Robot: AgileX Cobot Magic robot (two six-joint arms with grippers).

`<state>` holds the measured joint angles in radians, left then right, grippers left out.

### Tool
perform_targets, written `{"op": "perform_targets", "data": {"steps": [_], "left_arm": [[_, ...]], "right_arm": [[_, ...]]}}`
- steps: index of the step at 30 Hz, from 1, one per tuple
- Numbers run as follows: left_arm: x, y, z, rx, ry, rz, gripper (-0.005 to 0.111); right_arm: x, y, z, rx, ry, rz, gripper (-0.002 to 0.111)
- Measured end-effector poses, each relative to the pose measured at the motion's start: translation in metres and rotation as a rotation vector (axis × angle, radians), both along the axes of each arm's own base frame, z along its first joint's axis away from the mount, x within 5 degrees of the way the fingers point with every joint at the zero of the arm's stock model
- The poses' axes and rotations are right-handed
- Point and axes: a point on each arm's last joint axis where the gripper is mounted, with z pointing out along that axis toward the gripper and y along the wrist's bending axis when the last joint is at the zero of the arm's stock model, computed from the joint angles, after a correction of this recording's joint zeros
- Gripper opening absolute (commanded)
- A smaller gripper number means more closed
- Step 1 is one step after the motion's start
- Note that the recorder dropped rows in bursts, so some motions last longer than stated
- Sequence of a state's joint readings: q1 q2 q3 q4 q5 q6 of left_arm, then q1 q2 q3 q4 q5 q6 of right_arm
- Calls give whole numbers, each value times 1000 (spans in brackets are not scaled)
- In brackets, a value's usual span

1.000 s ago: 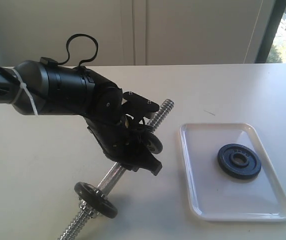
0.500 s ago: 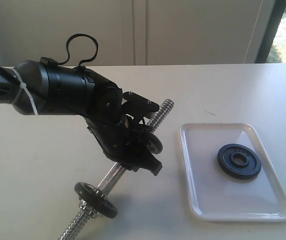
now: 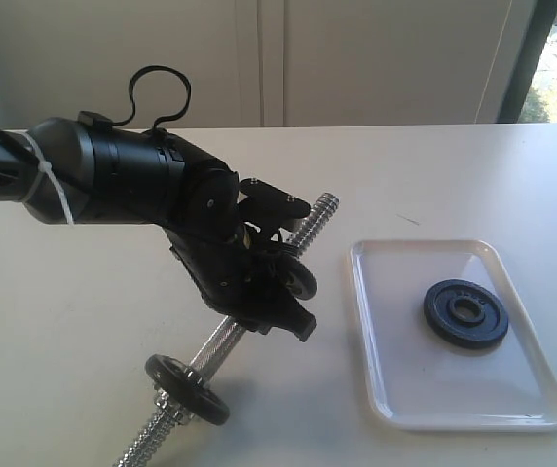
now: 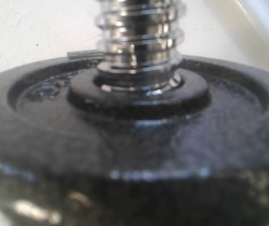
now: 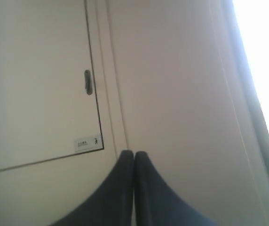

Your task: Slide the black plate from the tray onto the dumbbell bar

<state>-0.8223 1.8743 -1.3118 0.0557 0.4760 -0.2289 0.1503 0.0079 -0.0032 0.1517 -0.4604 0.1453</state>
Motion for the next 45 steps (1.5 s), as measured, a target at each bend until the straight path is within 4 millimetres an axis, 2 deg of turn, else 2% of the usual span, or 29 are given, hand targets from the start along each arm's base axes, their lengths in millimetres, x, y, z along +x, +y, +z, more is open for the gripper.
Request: {"op": "perform_targets", "data": {"steps": [4, 9, 13, 17, 20, 22, 25, 28, 38, 45], "left_arm": [[0, 0, 0, 0, 0, 0, 0], [0, 0, 0, 0, 0, 0, 0], [0, 0, 0, 0, 0, 0, 0], [0, 0, 0, 0, 0, 0, 0], [0, 0, 0, 0, 0, 0, 0], [0, 0, 0, 0, 0, 0, 0], [0, 0, 0, 0, 0, 0, 0], [0, 0, 0, 0, 0, 0, 0], [0, 0, 0, 0, 0, 0, 0], [0, 0, 0, 0, 0, 0, 0]], "right_arm": [[7, -6, 16, 133, 46, -16, 0], [30, -2, 61, 41, 115, -51, 0], [71, 11, 102, -116, 307, -20, 0], [124, 30, 117, -270, 628, 87, 0], [161, 44, 107, -382, 930, 211, 0], [183, 51, 89, -432, 1126, 288, 0], [205, 58, 58, -477, 1349, 374, 0], [219, 61, 35, -513, 1466, 418, 0], [246, 64, -8, -571, 1640, 471, 0], [264, 59, -20, -685, 1569, 386, 0]]}}
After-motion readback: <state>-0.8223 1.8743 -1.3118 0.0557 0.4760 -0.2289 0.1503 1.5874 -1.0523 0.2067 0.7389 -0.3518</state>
